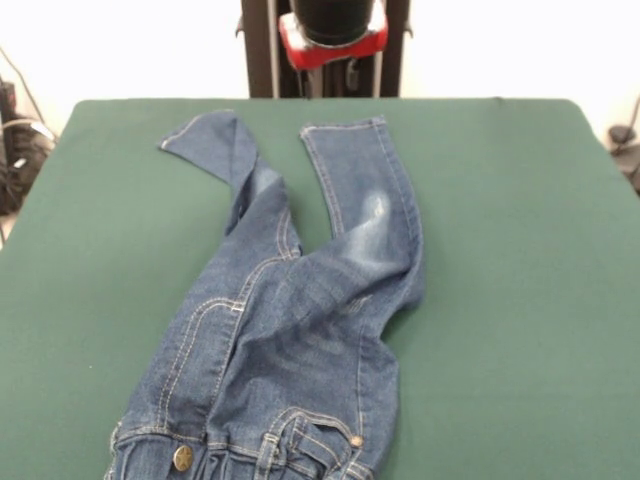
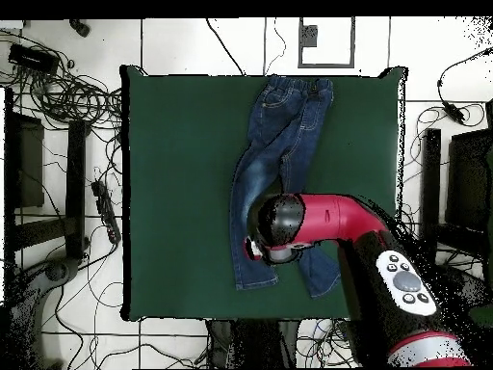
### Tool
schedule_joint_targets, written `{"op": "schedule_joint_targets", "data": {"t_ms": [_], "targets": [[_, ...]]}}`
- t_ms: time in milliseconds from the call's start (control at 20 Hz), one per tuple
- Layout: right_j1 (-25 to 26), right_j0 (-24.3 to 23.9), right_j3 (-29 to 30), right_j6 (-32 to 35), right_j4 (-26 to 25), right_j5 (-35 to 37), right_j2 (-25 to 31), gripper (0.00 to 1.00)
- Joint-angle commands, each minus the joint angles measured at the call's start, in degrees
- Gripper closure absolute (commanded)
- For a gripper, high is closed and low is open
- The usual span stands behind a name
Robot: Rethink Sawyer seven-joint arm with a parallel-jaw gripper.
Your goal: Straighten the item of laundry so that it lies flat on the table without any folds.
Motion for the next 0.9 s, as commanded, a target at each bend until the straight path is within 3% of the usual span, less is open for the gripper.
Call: {"op": "schedule_joint_targets", "data": {"t_ms": [50,600,900], "targets": [[6.5,3.6,5.8,4.8,-2.9,-8.8,0.4,0.00],[12.7,5.7,3.7,6.6,-5.5,-18.4,-2.8,0.00],[16.6,6.7,1.8,6.6,-6.3,-19.5,-4.9,0.00]]}}
